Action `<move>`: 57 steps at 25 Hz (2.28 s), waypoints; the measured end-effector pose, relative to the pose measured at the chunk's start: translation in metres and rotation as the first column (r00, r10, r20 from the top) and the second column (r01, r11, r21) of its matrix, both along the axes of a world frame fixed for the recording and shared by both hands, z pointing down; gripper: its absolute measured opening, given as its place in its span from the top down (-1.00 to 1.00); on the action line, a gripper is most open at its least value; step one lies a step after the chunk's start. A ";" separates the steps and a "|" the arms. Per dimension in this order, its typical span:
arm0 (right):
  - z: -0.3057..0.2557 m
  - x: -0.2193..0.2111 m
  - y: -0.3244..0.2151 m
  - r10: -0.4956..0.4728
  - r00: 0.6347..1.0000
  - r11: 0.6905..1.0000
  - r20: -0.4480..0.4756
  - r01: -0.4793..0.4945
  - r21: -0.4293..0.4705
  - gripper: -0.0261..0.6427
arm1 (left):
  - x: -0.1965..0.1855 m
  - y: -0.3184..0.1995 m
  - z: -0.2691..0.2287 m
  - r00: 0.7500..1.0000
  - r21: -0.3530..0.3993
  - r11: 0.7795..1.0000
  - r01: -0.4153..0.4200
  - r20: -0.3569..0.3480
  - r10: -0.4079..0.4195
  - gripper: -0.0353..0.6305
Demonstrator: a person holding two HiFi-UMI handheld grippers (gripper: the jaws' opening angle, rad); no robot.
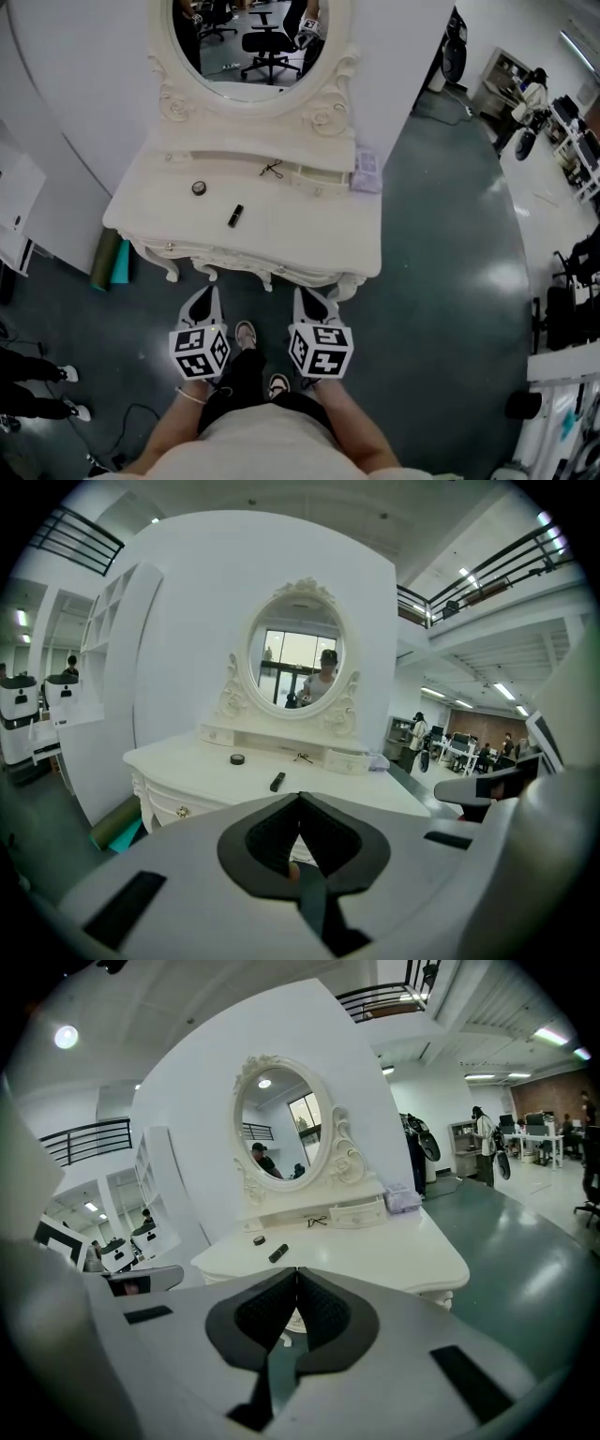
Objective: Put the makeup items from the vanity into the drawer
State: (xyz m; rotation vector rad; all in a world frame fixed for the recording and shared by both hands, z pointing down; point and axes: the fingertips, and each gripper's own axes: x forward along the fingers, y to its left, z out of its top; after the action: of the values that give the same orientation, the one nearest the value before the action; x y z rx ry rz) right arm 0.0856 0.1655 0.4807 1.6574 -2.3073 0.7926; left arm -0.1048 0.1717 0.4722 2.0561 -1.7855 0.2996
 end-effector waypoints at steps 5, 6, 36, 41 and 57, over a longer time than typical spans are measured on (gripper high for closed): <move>0.003 0.014 -0.025 0.056 0.998 0.998 -0.013 -0.056 -0.004 0.87 | 0.011 -0.040 -0.002 0.999 0.020 0.999 -0.048 -0.008 0.049 0.88; 0.003 0.014 -0.032 0.065 0.998 0.998 -0.015 -0.065 -0.002 0.87 | 0.013 -0.050 -0.004 0.998 0.026 0.998 -0.060 -0.009 0.061 0.88; -0.022 -0.119 -0.261 0.080 0.993 0.997 -0.087 -0.078 0.030 0.87 | -0.100 -0.302 0.000 0.988 0.002 0.988 -0.153 -0.034 0.153 0.88; -0.011 -0.119 -0.273 0.080 0.993 0.997 -0.086 -0.080 0.004 0.87 | -0.096 -0.316 0.006 0.986 -0.013 0.987 -0.163 -0.029 0.162 0.88; -0.003 -0.086 -0.295 -0.023 0.999 0.999 -0.038 0.022 -0.029 0.87 | -0.064 -0.311 0.026 0.996 -0.069 0.995 -0.072 -0.054 0.069 0.88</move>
State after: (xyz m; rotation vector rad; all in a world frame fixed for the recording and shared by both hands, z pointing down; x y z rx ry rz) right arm -0.0007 -0.1294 0.4782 1.6175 -2.2739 0.7791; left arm -0.1688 -0.1394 0.4985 2.0612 -1.6511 0.3223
